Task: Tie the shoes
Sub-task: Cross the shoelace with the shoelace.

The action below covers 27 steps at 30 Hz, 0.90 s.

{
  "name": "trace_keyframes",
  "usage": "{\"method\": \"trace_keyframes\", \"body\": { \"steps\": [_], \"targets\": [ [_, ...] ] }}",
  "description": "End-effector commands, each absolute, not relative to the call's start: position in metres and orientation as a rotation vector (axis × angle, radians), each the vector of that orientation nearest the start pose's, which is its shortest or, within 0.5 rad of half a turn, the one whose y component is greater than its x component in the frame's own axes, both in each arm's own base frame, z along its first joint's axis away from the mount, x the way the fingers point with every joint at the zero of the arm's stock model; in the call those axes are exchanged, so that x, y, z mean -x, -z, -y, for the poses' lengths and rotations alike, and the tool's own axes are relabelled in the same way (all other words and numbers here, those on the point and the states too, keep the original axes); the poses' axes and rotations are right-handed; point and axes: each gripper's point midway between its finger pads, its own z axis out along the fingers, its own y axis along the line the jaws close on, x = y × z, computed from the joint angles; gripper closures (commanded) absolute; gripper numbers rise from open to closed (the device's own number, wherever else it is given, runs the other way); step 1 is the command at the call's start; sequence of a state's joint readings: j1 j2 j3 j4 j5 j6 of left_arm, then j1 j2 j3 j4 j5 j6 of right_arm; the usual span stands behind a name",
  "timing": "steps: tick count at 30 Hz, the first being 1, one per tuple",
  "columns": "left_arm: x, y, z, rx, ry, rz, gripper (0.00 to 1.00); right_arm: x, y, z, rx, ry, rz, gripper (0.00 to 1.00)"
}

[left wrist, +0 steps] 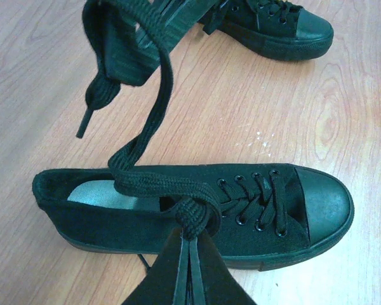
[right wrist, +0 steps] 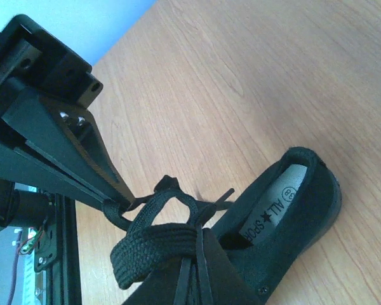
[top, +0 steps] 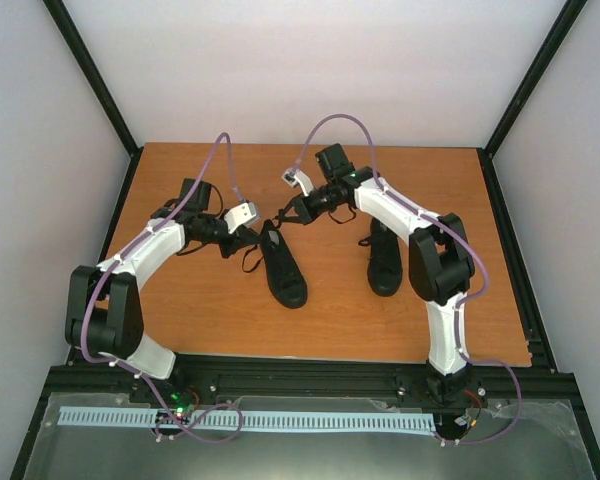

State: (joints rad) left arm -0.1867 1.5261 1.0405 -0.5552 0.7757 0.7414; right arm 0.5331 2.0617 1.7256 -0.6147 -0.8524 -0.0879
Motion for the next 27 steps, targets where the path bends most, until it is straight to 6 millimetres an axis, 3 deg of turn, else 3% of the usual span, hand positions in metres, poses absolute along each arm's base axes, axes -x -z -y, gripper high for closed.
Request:
{"method": "trace_keyframes", "body": {
  "steps": [1, 20, 27],
  "targets": [
    [-0.319, -0.163, 0.186, -1.311, 0.747, -1.880, 0.99, -0.362, -0.153, -0.370, 1.113, -1.319, -2.271, 0.97],
    [-0.313, -0.174, 0.192, -1.351, 0.793, -1.804, 0.99, -0.320, -0.118, -0.372, 1.292, -1.361, -2.375, 0.97],
    [-0.313, -0.172, 0.193, -1.355, 0.805, -1.802, 0.99, -0.317, -0.111, -0.377, 1.328, -1.386, -2.387, 0.97]
  ]
}}
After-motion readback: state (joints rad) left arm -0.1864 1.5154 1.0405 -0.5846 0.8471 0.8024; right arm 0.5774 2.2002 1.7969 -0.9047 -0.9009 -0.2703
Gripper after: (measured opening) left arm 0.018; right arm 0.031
